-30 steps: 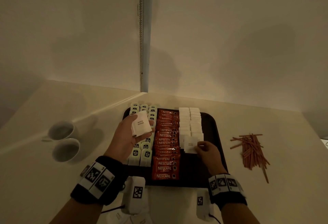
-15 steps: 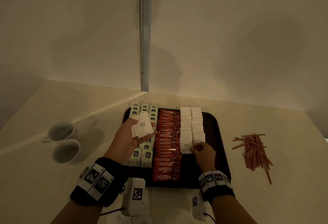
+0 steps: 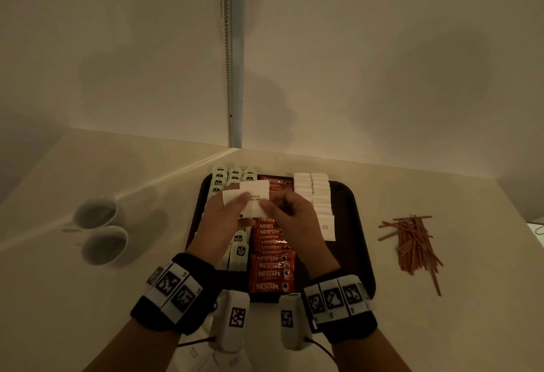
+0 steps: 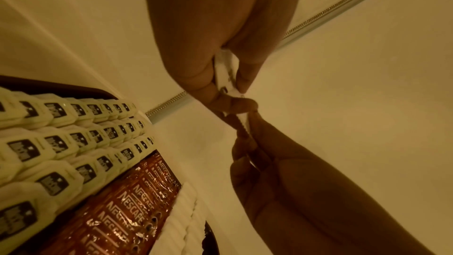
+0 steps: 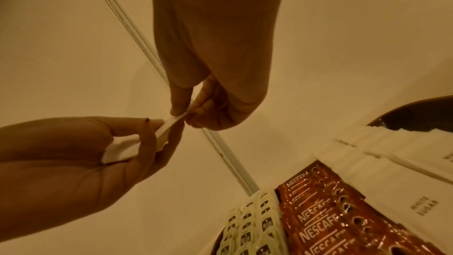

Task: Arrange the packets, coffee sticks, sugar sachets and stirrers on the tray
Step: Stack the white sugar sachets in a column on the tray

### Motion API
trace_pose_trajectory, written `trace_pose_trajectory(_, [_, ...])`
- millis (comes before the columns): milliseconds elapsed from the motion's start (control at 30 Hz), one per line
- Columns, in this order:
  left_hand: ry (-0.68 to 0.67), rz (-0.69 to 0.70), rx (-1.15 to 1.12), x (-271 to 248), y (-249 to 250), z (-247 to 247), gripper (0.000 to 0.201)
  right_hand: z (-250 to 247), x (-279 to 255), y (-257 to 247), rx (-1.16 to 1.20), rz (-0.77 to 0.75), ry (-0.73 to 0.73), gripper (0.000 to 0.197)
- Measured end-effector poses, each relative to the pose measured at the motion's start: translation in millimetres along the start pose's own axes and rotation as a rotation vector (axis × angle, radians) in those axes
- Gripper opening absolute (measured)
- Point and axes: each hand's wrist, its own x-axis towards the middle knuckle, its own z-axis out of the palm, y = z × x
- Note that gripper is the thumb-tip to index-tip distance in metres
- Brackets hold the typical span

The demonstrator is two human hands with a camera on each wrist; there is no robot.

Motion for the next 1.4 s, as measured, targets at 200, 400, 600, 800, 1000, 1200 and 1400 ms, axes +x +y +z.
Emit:
trace_pose_trajectory(200, [-0.005, -0.039, -0.142, 0.7, 0.2, -7.1, 0.016, -24.3, -1.4, 8.7, 0.204, 0.143, 0.048, 0.006])
trace_pose_trajectory(400, [-0.046, 0.036, -0.119, 2.0, 4.7, -19.2, 0.015, -89.6, -2.5, 72.2, 0.039, 0.34, 0.294, 0.012])
trace_pose_trajectory(600, [-0.033, 0.06, -0.122, 5.2, 4.1, -21.4, 0.017, -120.8, -8.8, 129.7, -0.311, 0.478, 0.413, 0.018])
trace_pose_trajectory(800, [0.017, -0.058, -0.263, 10.8, 4.3, -22.0, 0.014, -114.1, -7.1, 137.0, -0.445, 0.482, 0.369, 0.018])
trace_pose_trajectory(1000, [0.045, -0.135, -0.372, 14.3, 2.3, -22.3, 0.015, -102.3, 2.9, 135.1, -0.471, 0.506, 0.428, 0.019])
trace_pose_trajectory(1200, [0.041, -0.102, -0.303, 12.9, 3.3, -18.2, 0.016, -94.9, 4.5, 132.4, -0.521, 0.486, 0.466, 0.018])
trace_pose_trajectory(1400, [0.017, 0.104, 0.201, 13.7, 0.5, -17.1, 0.01, -58.3, 2.4, 58.8, -0.199, 0.205, 0.189, 0.011])
